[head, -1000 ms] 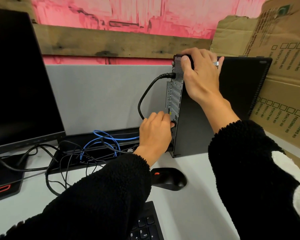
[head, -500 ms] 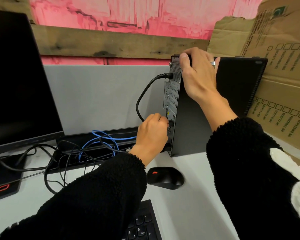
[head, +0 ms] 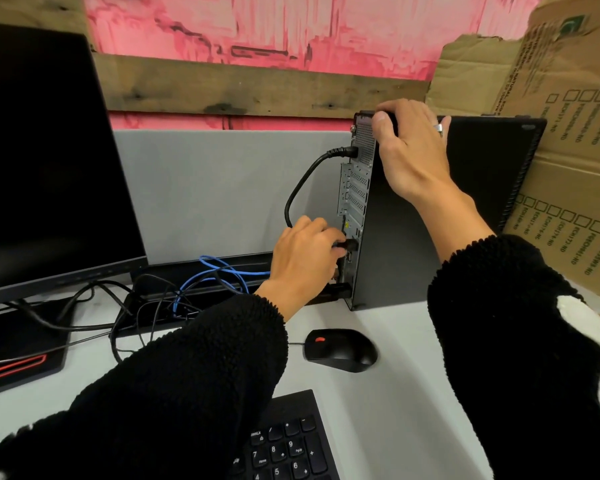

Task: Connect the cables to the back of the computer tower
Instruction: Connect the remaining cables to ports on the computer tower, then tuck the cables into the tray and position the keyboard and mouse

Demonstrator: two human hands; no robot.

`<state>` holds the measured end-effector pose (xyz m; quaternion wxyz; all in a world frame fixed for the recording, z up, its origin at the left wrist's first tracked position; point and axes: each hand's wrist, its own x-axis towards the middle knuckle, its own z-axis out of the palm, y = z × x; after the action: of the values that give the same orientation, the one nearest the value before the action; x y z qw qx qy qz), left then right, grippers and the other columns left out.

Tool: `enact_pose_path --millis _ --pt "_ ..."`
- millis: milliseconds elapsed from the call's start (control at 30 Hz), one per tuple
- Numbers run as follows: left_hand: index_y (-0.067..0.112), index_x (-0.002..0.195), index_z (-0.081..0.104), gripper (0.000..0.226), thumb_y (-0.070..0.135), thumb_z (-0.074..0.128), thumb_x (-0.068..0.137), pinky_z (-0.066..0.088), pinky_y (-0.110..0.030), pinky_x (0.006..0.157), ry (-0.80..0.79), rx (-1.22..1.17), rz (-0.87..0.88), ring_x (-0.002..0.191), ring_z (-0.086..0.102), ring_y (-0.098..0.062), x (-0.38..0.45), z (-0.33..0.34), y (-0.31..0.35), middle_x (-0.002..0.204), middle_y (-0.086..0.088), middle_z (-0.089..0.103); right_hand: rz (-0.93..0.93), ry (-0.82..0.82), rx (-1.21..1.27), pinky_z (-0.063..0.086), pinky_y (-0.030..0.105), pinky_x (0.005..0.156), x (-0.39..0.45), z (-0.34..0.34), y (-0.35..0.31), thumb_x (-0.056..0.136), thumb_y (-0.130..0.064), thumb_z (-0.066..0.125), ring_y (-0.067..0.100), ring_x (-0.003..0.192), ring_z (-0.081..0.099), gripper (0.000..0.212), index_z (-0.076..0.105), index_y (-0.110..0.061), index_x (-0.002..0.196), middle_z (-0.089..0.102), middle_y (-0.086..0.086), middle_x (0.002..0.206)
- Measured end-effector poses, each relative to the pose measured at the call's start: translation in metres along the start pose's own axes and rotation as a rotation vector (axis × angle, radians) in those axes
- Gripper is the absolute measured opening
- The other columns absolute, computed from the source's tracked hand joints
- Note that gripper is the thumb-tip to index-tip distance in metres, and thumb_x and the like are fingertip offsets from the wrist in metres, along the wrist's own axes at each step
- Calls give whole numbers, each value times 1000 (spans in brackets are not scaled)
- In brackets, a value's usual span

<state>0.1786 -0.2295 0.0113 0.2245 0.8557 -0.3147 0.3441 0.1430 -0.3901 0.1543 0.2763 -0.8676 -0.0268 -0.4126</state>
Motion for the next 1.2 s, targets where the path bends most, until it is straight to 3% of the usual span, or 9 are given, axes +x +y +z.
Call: enact_pose_path --millis 100,233,467,633,867,933,1033,1100,1200 --pt "23 121 71 28 36 63 98 47 -38 91 -17 -23 2 111 54 -19 -2 -11 -8 114 5 68 38 -30 -17 -5 48 128 -5 -1 -3 108 -40 35 19 160 8 48 50 -20 148 41 -2 161" --pt "21 123 68 28 35 59 100 48 -36 92 -62 -46 -1 114 51 -15 -10 -29 -17 118 6 65 33 -21 2 4 49 130 -23 7 -8 106 -37 45 19 161 -6 61 30 -21 163 15 -2 174" --pt "22 127 65 31 35 61 100 49 -35 95 -143 -45 -93 119 51 -16 -42 -63 -47 124 5 61 -55 173 76 41 27 104 -89 41 -19 85 -14 67 17 129 47 46 58 -17 130 47 0 141" --pt "23 123 67 27 30 67 96 43 -25 91 -143 -58 -193 112 52 -11 -86 -93 -71 116 8 58 46 -85 98 54 35 86 -135 66 -27 91 -12 64 15 98 62 11 68 -19 98 65 -4 104" --pt "25 93 63 19 26 79 84 48 -27 72 49 -56 -313 71 49 -2 -145 -153 -107 82 16 48 68 -629 80 58 36 82 -187 97 -40 92 -15 66 11 84 67 13 75 -24 92 73 -9 86" --pt "30 100 58 35 50 79 80 53 -39 82 -39 30 -416 86 54 -5 -153 -166 -112 95 14 51 43 -753 60 55 36 92 -195 105 -43 93 -16 67 12 95 64 19 75 -22 110 71 -9 101" --pt "37 133 41 102 92 68 51 48 -50 100 -319 164 -613 122 47 -21 -162 -180 -122 128 6 40 -32 -943 23 47 38 103 -201 117 -53 93 -24 71 19 119 55 50 58 -34 141 57 2 138" --pt "47 148 21 135 97 69 32 45 -49 108 -648 86 -713 133 45 -28 -164 -186 -126 145 -2 31 -96 -1019 -67 46 46 107 -204 127 -59 95 -34 68 27 127 53 54 52 -45 145 45 3 149" --pt "55 150 15 137 92 76 33 40 -45 113 -954 31 -645 136 45 -30 -168 -178 -119 146 -8 37 -159 -1018 -224 49 45 101 -202 136 -68 95 -45 68 29 119 59 41 62 -44 135 40 1 145"
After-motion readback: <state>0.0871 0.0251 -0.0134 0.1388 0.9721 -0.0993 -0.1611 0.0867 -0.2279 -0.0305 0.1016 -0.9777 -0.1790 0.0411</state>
